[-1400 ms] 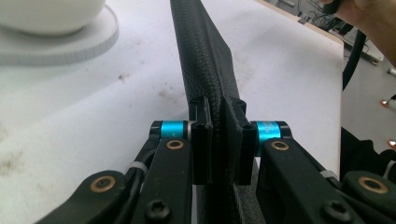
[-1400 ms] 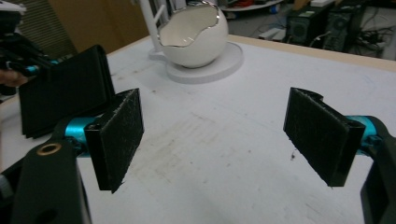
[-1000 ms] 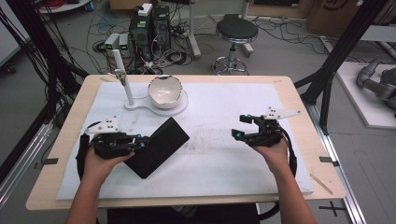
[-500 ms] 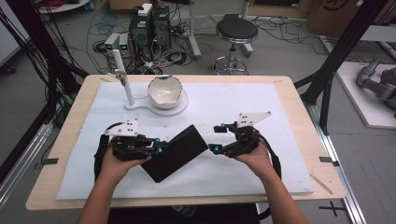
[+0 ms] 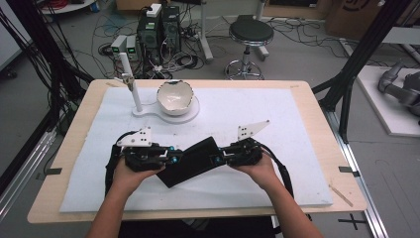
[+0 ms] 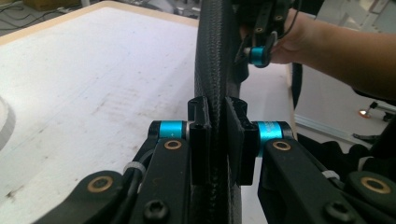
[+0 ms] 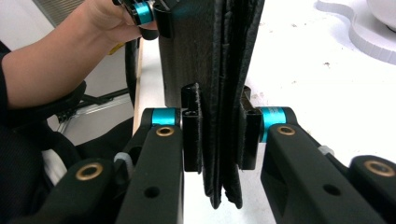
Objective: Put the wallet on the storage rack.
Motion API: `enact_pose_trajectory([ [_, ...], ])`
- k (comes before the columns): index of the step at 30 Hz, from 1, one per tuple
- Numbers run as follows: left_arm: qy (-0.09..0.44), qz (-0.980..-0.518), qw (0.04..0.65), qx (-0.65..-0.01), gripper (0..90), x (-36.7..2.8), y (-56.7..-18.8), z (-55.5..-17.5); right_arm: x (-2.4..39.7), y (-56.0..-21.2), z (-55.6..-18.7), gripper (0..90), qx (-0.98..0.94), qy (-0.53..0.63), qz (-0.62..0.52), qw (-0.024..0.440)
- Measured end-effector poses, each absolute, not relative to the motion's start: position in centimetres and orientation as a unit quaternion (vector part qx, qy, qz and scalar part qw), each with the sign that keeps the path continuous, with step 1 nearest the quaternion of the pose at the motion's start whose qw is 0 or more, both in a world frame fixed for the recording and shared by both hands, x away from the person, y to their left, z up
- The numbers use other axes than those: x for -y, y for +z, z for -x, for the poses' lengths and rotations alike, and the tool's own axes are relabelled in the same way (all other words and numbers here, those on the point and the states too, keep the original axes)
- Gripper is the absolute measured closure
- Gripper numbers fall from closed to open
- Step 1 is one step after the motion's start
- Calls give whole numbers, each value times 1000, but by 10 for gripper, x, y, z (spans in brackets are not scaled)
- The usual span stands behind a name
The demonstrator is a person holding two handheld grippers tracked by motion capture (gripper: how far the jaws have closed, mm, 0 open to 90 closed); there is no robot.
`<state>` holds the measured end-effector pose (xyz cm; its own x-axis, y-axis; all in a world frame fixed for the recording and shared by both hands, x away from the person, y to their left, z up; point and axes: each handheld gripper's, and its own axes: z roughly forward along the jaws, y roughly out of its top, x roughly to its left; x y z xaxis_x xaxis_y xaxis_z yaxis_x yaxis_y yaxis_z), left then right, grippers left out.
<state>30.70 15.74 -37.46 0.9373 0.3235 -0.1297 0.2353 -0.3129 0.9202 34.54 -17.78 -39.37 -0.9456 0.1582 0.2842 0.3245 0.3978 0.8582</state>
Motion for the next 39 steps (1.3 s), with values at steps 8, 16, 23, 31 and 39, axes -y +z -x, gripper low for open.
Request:
enact_pose_trajectory([
  [8,51,-790,576,-201,611,-167,-369,-310,180,-391,-343,787,832,-531,150,61],
  [16,79,-771,581,-248,424,-200,-365,-311,200,-383,-344,784,814,-549,190,3],
  [23,103,-764,568,-288,338,-228,-373,-311,214,-372,-345,784,802,-563,198,-19],
  [31,119,-776,544,-296,240,-236,-382,-310,219,-348,-356,784,793,-572,207,-40],
  [39,121,-780,544,-287,203,-236,-382,-309,213,-314,-383,784,788,-572,219,-59],
])
